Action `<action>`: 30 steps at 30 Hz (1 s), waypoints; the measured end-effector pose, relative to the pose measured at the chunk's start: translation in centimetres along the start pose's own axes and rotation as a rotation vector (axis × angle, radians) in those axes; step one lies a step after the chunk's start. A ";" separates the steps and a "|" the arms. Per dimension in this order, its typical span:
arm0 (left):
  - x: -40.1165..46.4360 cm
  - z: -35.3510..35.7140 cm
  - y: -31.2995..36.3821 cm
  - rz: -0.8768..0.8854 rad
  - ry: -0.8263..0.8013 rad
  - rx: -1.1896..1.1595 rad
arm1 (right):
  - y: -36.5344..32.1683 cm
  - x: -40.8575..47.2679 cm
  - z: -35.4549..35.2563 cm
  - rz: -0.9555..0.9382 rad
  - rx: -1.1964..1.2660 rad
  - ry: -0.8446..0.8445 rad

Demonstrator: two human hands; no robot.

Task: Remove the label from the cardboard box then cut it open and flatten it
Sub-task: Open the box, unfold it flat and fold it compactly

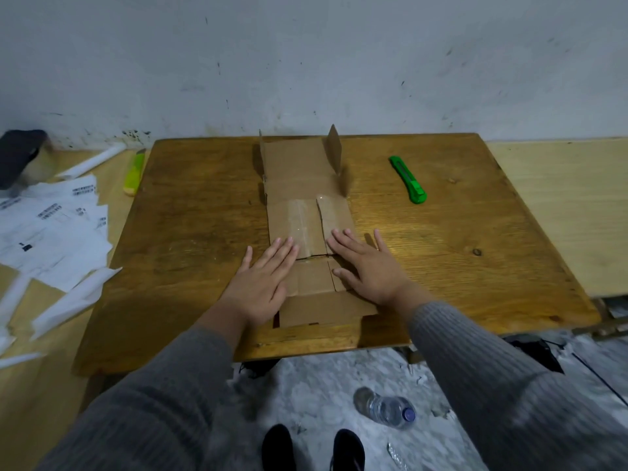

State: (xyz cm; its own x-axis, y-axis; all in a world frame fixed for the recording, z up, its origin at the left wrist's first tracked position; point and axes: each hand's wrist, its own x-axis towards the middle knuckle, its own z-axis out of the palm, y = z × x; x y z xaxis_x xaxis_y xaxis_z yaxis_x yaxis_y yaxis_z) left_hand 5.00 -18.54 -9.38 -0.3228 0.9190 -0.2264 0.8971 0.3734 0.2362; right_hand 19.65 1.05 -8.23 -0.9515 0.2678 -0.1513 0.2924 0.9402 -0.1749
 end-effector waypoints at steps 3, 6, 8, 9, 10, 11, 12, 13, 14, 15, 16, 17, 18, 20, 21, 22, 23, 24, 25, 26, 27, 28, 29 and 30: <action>-0.8 -0.8 -2.0 0.104 -0.078 0.049 | 0.9 -0.9 0.5 -0.046 0.033 0.113; -0.9 -1.5 -2.8 0.157 -0.148 0.160 | 1.4 -1.4 1.1 -0.087 0.060 0.196; -0.8 -1.6 -2.8 0.162 -0.143 0.229 | 1.8 -1.4 1.1 -0.122 0.001 0.173; -0.8 -1.6 -2.7 0.159 -0.139 0.241 | 2.0 -1.4 0.9 -0.143 -0.028 0.139; -0.9 -1.7 -2.7 0.157 -0.139 0.248 | 2.4 -1.5 0.8 -0.169 -0.054 0.100; -0.9 -1.8 -2.6 0.158 -0.144 0.255 | 2.8 -1.8 0.6 -0.193 -0.077 0.055; -1.0 -1.8 -2.6 0.159 -0.151 0.267 | 3.2 -2.0 0.5 -0.212 -0.098 0.016; -1.0 -1.9 -2.6 0.159 -0.154 0.279 | 3.6 -2.3 0.3 -0.225 -0.116 -0.015; -1.0 -1.9 -2.6 0.160 -0.152 0.289 | 3.9 -2.5 0.2 -0.232 -0.130 -0.039; -1.0 -2.0 -2.5 0.160 -0.144 0.295 | 4.1 -2.7 0.1 -0.237 -0.142 -0.060; -1.0 -1.9 -2.5 0.159 -0.138 0.300 | 4.2 -2.7 0.2 -0.243 -0.157 -0.078; -1.0 -1.8 -2.4 0.156 -0.140 0.307 | 4.2 -2.8 0.2 -0.251 -0.172 -0.093; -1.1 -1.8 -2.4 0.153 -0.145 0.315 | 4.2 -2.8 0.2 -0.261 -0.181 -0.103; -1.0 -1.8 -2.2 0.143 -0.154 0.311 | 4.4 -2.9 0.1 -0.289 -0.175 -0.112; -1.0 -1.8 -2.2 0.140 -0.160 0.306 | 4.6 -2.9 0.0 -0.309 -0.168 -0.115; -1.0 -1.8 -2.2 0.140 -0.166 0.304 | 4.9 -2.9 -0.1 -0.337 -0.166 -0.118; -1.0 -1.9 -2.1 0.142 -0.168 0.299 | 5.1 -2.8 -0.2 -0.367 -0.171 -0.127; -1.0 -1.9 -2.2 0.144 -0.168 0.290 | 5.3 -2.8 -0.3 -0.394 -0.178 -0.139; -1.0 -2.0 -2.2 0.144 -0.168 0.286 | 5.4 -2.7 -0.4 -0.412 -0.186 -0.152; -1.0 -1.9 -2.2 0.147 -0.166 0.290 | 5.5 -2.7 -0.3 -0.420 -0.196 -0.161; -1.0 -1.9 -2.2 0.149 -0.161 0.293 | 5.5 -2.7 -0.3 -0.419 -0.207 -0.161; -1.1 -1.8 -2.2 0.150 -0.155 0.284 | 5.5 -2.8 -0.2 -0.411 -0.210 -0.151; -1.1 -1.8 -2.2 0.147 -0.148 0.270 | 5.3 -2.8 -0.1 -0.395 -0.201 -0.132; -1.1 -1.7 -2.1 0.141 -0.146 0.266 | 5.0 -2.9 -0.1 -0.371 -0.187 -0.108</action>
State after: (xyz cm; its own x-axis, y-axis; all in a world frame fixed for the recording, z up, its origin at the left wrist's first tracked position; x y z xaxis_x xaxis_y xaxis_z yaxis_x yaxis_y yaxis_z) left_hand 2.92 -20.12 -8.00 -0.1607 0.9242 -0.3465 0.9833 0.1802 0.0246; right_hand 23.85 5.04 -8.56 -0.9706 -0.1095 -0.2142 -0.0991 0.9933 -0.0589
